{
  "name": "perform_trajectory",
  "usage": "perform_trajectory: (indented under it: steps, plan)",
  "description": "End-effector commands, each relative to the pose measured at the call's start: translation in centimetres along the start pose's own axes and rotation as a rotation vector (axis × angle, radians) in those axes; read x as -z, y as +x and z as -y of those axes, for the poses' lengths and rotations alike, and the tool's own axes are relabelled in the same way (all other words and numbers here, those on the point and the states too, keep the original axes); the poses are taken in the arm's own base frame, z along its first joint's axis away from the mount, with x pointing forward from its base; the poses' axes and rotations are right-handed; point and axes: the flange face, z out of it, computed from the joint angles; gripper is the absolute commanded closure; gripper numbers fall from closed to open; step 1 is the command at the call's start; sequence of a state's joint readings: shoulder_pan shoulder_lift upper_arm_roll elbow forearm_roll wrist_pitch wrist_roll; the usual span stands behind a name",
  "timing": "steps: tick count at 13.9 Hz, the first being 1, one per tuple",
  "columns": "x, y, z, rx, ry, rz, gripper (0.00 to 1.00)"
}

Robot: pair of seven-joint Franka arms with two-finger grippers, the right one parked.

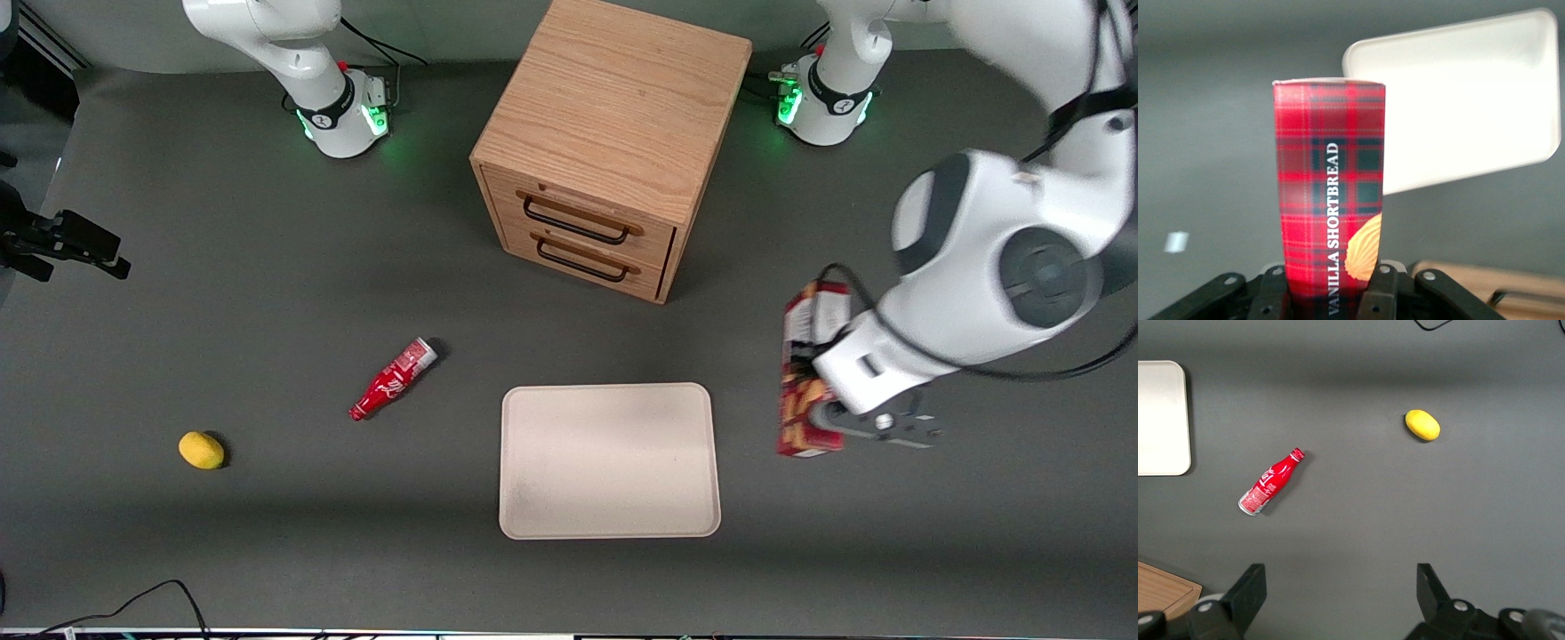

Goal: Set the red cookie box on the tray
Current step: 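Lift the box with the left gripper and carry it over the white tray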

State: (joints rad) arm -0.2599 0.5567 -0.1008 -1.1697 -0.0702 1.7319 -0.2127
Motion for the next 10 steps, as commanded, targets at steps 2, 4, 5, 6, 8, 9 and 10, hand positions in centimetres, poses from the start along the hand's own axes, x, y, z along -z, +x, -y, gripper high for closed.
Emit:
perform_trajectory:
  steps: [2, 4, 5, 6, 8, 9, 10]
  plan:
    - [-7.7, 4.0, -8.1, 0.130, -0.003, -0.124, 0.99]
    - [-12.6, 4.9, -9.6, 0.143, 0.041, -0.174, 0.99]
    - [-14.5, 5.4, -9.4, 0.142, 0.042, -0.181, 0.98]
    - [-16.2, 5.8, -9.3, 0.143, 0.042, -0.185, 0.98]
    - [-18.7, 6.0, -9.1, 0.138, 0.052, -0.181, 0.98]
    - [-19.7, 6.0, -8.9, 0.132, 0.070, -0.176, 0.98]
    - [-20.3, 6.1, -8.6, 0.130, 0.075, -0.177, 0.97]
